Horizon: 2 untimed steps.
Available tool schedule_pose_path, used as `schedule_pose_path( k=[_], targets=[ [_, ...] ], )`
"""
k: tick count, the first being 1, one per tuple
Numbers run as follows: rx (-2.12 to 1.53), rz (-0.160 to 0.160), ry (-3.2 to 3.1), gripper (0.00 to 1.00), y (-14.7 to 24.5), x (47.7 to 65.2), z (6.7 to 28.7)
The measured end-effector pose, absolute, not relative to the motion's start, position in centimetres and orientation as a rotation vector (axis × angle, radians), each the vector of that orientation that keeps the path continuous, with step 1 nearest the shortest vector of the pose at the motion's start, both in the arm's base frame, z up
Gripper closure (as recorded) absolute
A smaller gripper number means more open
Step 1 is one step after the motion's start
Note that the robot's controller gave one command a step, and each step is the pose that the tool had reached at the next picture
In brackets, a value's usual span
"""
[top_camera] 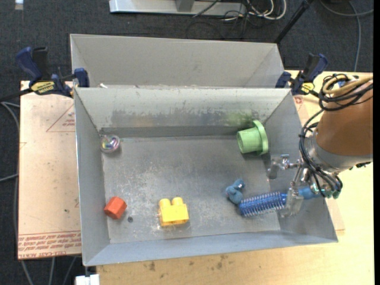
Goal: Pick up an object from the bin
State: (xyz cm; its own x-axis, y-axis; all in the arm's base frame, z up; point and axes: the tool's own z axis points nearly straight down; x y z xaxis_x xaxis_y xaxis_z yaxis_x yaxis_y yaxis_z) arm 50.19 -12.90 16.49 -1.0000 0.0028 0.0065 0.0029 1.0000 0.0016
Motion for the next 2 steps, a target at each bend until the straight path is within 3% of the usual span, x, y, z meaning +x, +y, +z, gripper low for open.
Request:
schedule_pose_path(
  k=[1,2],
  targets=[
    [-0.119,0.01,-3.142,0.0,-13.11,50.76,7.21],
    [-0.118,-0.001,-3.148,1.0,-12.65,50.91,7.34]
  ],
)
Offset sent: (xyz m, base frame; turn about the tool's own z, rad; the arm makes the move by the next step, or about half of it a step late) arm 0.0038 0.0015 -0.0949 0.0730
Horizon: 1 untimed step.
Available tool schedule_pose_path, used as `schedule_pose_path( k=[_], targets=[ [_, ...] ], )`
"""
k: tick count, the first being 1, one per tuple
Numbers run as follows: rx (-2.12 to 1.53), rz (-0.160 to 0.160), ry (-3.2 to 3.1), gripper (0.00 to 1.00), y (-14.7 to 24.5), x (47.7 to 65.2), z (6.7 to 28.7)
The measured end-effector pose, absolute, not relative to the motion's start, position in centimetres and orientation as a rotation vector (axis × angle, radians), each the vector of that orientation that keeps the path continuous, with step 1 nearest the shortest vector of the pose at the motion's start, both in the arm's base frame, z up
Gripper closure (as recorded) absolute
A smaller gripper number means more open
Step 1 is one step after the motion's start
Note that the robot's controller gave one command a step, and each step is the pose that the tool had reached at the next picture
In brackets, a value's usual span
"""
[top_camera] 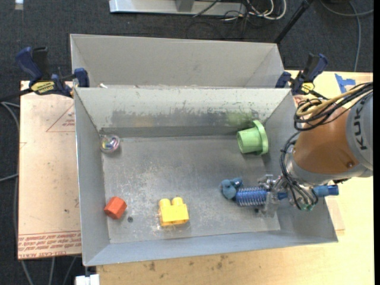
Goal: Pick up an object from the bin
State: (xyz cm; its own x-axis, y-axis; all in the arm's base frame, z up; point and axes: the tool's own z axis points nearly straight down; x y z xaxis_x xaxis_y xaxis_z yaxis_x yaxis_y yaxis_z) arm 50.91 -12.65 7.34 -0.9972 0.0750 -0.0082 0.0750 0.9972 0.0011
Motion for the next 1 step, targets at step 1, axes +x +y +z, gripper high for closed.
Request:
schedule_pose_path(
  k=[1],
  targets=[
    [0.106,-0.001,3.132,1.0,-11.22,48.73,21.51]
  ],
)
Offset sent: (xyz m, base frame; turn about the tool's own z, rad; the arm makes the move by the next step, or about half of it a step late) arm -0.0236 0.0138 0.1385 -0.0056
